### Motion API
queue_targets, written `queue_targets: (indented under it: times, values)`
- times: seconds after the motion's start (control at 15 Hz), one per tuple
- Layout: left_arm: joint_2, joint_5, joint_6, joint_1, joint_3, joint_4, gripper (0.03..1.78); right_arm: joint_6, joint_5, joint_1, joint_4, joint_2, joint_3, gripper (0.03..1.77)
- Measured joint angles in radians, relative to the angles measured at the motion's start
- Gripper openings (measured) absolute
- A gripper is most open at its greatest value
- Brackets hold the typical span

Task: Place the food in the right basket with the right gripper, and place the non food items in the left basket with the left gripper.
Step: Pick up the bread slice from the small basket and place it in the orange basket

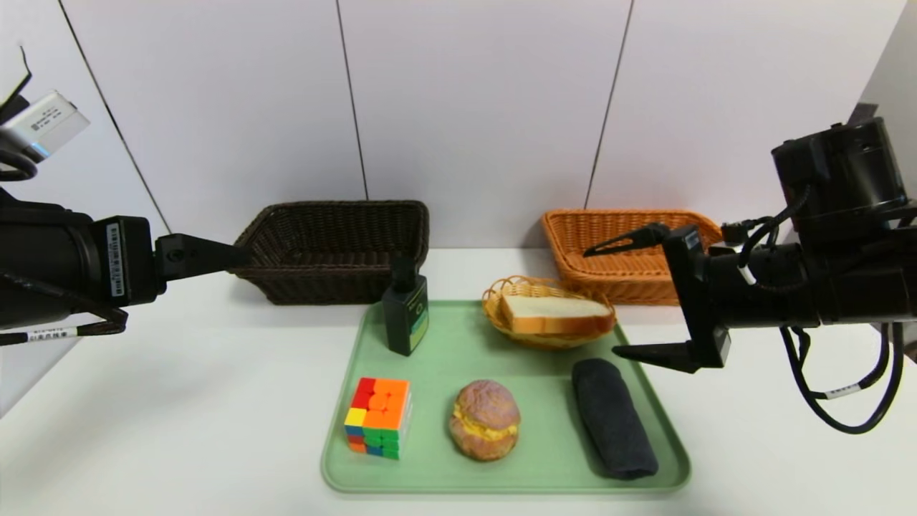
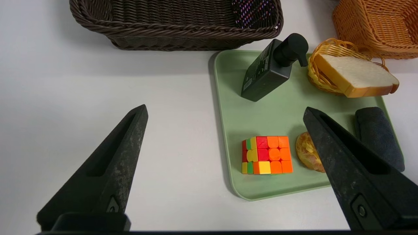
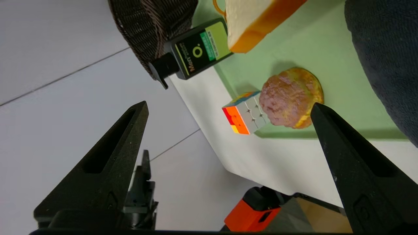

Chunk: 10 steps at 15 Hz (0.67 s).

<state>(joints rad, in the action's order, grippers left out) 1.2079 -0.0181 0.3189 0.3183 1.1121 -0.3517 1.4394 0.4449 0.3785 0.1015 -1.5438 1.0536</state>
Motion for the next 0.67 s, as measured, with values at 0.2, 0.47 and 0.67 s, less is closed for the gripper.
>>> queue_targets:
  times: [0.2, 0.47, 0.67]
  values:
    - [-0.006, 0.000, 0.002, 0.002, -0.027, 0.000, 1.69, 0.065, 0.000, -0.006, -0.129, -0.004, -0.080, 1.71]
    - [-0.022, 0.002, 0.011, 0.002, -0.047, -0.001, 1.69, 0.077, 0.004, -0.005, -0.242, -0.007, -0.172, 1.71]
    - [-0.031, 0.003, 0.017, 0.002, -0.056, -0.001, 1.69, 0.074, 0.000, -0.003, -0.279, -0.013, -0.208, 1.71]
